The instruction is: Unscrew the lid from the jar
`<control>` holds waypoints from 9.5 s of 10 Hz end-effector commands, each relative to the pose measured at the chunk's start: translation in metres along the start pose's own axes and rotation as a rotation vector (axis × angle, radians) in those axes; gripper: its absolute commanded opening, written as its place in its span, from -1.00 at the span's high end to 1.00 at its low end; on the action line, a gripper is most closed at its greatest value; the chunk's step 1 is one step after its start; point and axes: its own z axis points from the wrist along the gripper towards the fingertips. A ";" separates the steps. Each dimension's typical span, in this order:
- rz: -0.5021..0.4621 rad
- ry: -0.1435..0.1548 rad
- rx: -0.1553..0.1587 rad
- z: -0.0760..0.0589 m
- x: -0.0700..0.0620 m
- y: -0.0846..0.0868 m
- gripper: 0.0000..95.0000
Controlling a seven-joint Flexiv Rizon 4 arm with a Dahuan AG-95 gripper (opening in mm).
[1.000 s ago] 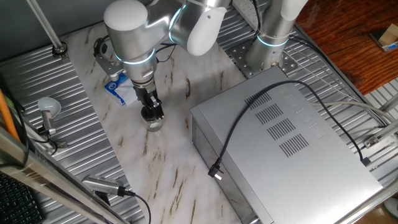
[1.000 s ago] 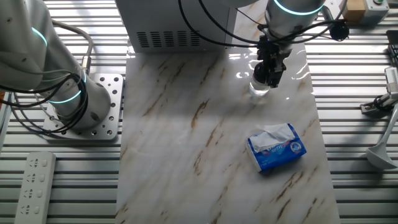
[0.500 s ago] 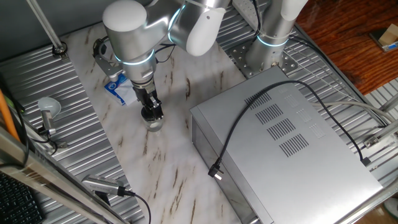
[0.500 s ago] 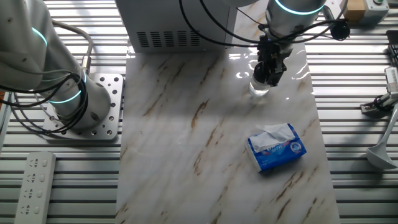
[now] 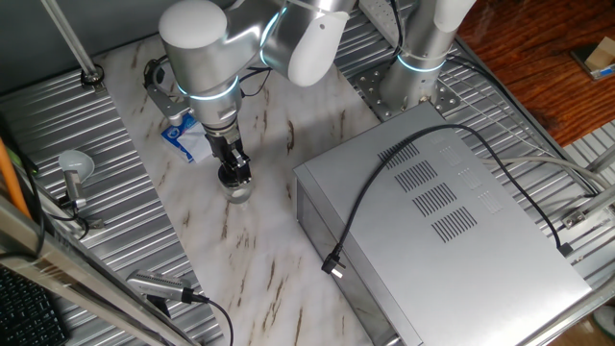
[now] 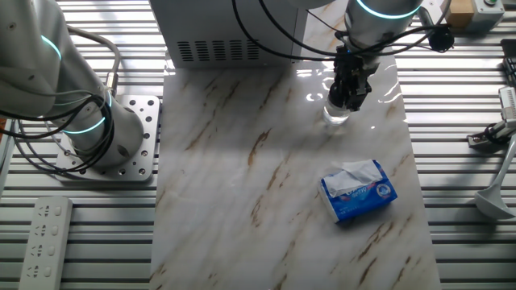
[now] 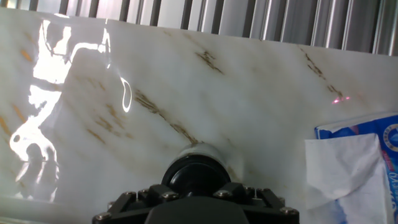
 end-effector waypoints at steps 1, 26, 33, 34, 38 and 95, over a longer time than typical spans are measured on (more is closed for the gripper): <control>-0.001 0.001 0.000 0.001 0.000 0.000 -0.20; -0.194 0.006 0.012 0.000 0.000 0.000 -0.20; -0.322 0.009 0.021 0.000 0.000 0.000 -0.20; -0.334 0.008 0.021 0.000 0.000 0.000 -0.20; -0.401 0.007 0.021 0.000 0.000 0.000 -0.20; -0.592 0.100 0.006 0.001 -0.001 0.000 0.20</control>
